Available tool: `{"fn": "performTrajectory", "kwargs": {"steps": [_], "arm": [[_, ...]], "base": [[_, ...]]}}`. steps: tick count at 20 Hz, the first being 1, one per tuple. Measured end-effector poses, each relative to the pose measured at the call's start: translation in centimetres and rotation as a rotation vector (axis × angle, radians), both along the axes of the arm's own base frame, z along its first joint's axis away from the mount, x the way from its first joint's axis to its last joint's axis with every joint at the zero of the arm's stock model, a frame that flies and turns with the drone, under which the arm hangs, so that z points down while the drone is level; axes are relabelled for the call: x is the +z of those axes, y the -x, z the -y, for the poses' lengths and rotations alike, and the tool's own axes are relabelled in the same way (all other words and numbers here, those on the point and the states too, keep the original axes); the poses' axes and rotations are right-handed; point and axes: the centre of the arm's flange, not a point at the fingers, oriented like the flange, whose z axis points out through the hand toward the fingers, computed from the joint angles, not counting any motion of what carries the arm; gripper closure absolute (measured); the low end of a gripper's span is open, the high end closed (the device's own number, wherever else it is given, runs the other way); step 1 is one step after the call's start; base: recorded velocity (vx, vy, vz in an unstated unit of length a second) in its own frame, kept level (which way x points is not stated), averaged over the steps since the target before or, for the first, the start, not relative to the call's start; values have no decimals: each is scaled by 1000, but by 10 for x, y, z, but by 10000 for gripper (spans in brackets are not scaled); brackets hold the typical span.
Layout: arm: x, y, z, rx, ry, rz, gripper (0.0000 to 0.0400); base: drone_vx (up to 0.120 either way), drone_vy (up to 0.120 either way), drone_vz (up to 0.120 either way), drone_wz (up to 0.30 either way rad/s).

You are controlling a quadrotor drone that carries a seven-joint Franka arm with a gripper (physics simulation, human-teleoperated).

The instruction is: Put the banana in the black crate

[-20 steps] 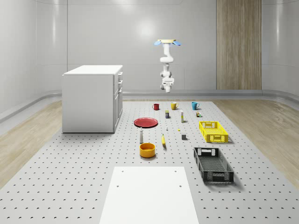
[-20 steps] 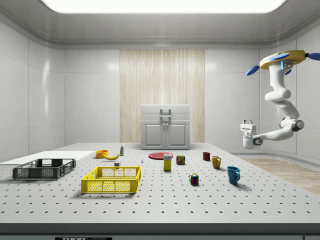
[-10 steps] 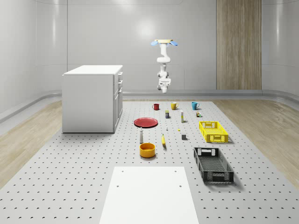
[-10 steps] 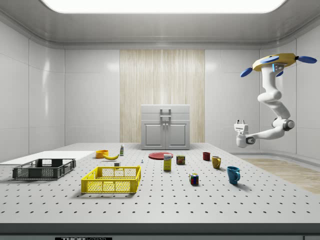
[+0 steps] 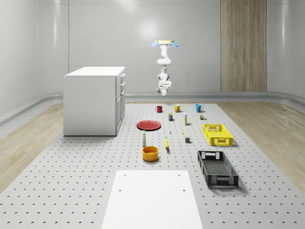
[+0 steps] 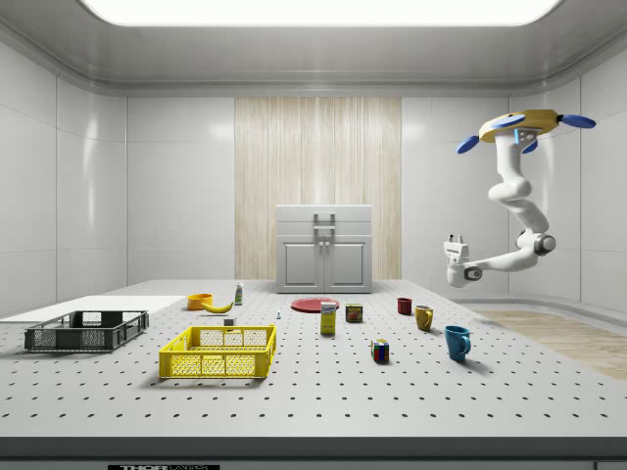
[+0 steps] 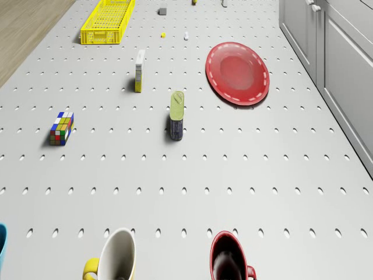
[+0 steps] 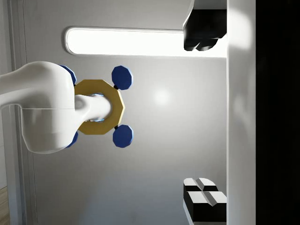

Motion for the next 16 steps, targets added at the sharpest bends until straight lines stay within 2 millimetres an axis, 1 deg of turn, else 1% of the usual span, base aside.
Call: {"fn": "performTrajectory", "kwargs": {"steps": [2,6,9,11,13,16], "arm": [[0,0,-3,-1,27,1,0],[-1,0,-11,-3,116,4,0],[-4,1,-23,-7,235,6,0],[-9,1,-34,-10,354,8,0],[-16,0,-48,-14,515,9,0],[-40,0,-73,-24,859,9,0]], "base": [[120,-120,0,0],[120,0,0,0],[120,0,0,0],[120,0,0,0],[120,0,0,0],[120,0,0,0]]}}
